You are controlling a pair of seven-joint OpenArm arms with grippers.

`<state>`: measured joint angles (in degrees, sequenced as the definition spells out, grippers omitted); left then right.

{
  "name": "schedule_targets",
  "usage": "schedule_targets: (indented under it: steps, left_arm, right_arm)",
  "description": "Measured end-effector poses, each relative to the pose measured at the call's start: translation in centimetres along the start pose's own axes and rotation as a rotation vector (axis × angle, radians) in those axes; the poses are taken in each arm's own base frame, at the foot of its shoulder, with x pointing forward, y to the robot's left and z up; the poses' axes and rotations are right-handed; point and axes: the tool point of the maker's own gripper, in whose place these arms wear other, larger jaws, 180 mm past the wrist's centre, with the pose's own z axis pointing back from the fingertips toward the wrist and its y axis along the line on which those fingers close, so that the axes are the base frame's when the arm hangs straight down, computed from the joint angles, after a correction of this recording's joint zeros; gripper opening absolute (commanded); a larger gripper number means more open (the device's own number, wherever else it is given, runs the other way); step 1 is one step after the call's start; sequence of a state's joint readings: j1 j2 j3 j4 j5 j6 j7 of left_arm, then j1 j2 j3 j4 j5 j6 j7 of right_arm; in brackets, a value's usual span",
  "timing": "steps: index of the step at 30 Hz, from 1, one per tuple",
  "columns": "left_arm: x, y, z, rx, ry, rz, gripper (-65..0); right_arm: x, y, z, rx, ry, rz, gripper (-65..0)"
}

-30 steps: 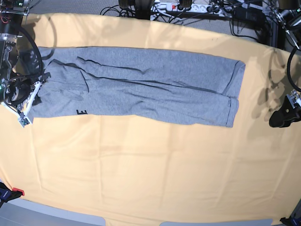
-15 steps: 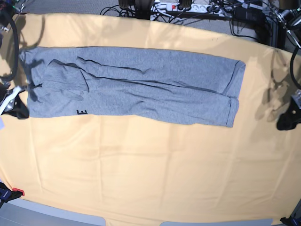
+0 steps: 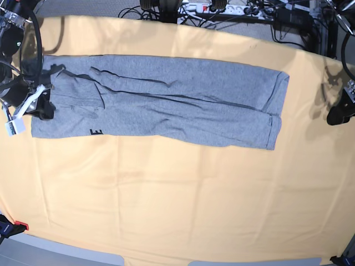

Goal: Layout the t-shirt on the table in an organized manner, then fold the t-shirt properly
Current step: 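Press and adjust the folded corner with the right gripper, then lower the left gripper onto the folded shirt's end and grasp it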

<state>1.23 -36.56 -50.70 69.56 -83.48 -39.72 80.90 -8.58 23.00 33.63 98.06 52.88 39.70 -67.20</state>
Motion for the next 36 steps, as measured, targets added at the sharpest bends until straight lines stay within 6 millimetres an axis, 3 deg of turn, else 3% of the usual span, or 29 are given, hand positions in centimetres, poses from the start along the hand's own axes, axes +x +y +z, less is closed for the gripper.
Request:
schedule_targets:
  steps: [6,11,15,20,28,31,36]
  left_arm:
    - [-0.4,-0.3,-0.6,-0.012,0.025,-0.002,-22.8]
    - [-2.1,-1.1,-2.3,-0.052,0.104,-0.001,-22.8]
    - [-2.1,-1.3,-2.7,-0.061,0.108,-0.006,-22.8]
    - [-1.8,-1.8,-3.5,-0.084,0.083,0.0,-22.8]
    - [-5.6,-3.6,-6.2,-0.156,0.22,0.012,-22.8]
    - [-7.4,-2.9,-6.6,-0.114,0.306,-0.008,-22.8]
    - [-8.7,-3.5,-8.4,-0.123,0.3,0.004,-22.8]
  right_arm:
    - [-4.2,-1.2,-1.4,0.021,0.092,-0.133,-65.0]
    - [-5.3,-1.0,-1.8,0.04,0.134,-0.152,-65.0]
    - [-6.3,-0.3,-2.6,0.04,0.21,-0.091,-65.0]
    - [-6.4,1.4,-4.0,0.077,0.25,-0.014,-65.0]
    - [-6.6,1.5,-4.1,0.075,0.269,0.008,-65.0]
    - [-6.7,1.2,-4.1,0.063,0.281,0.017,-65.0]
    - [-6.8,0.9,-3.8,0.06,0.299,0.03,-65.0]
